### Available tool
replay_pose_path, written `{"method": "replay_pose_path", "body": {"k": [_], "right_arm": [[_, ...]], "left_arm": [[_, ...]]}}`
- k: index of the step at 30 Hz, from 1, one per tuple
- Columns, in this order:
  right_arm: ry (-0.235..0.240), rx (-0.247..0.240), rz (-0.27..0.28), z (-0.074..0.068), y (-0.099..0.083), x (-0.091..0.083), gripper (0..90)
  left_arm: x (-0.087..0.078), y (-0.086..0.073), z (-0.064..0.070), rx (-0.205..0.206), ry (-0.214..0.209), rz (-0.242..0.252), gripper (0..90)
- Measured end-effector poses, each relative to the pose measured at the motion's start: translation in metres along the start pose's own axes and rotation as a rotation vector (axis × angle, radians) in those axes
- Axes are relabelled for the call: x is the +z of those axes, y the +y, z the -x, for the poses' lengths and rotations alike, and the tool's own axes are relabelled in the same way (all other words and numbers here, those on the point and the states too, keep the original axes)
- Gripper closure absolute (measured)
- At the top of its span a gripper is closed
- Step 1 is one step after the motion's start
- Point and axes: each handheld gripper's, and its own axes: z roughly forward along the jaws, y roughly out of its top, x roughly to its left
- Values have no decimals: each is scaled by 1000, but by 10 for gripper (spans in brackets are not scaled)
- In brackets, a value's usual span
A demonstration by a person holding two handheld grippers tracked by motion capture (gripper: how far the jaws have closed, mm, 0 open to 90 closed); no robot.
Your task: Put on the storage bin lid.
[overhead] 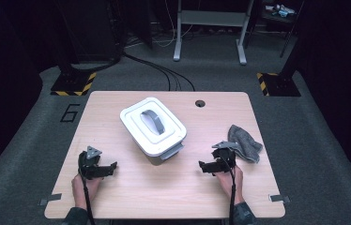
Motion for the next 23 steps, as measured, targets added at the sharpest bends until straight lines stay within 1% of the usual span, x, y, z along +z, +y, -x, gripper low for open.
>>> {"method": "replay_pose_path", "body": {"k": [1,2,3,4,5,8,9,10,12,13,14,16,17,19,20,23], "right_arm": [[-5,8,-5,-1,-3,1,13],[0,-17,-2,0,-5,2,14],[-2,-15,-3,0,-7,4,12],[0,5,-11,-2,-9,4,13],[-4,-3,1,-1,-11,5,13],[-19,-22,11,-1,-15,5,10],[-19,-22,17,-1,-15,5,10],[-17,-6,16,-2,-16,5,8],[-28,-36,30,-1,-17,6,2],[-28,-39,29,-1,-18,6,0],[-43,-61,34,-2,-19,7,0],[-57,-53,21,-6,-19,7,0],[-57,-63,27,-5,-19,8,0],[-54,-62,34,-5,-19,8,0],[-61,-52,39,-6,-20,8,0],[-60,-54,38,-5,-19,8,0]], "left_arm": [[0,0,0,0,0,0,107],[0,0,0,0,0,0,107],[0,0,0,-1,0,0,107],[0,0,0,-1,0,0,107],[0,0,0,-1,0,0,107],[0,0,0,-1,0,0,107],[0,0,0,-1,0,1,107],[0,0,0,-1,0,0,107],[0,0,0,-1,0,0,107],[0,0,0,-1,1,0,107],[0,0,0,-1,1,0,107],[0,0,0,-2,1,0,107],[0,0,0,-2,1,0,107],[0,0,0,-2,2,1,107],[0,0,0,-3,2,1,107],[0,0,0,-3,3,1,107]]}}
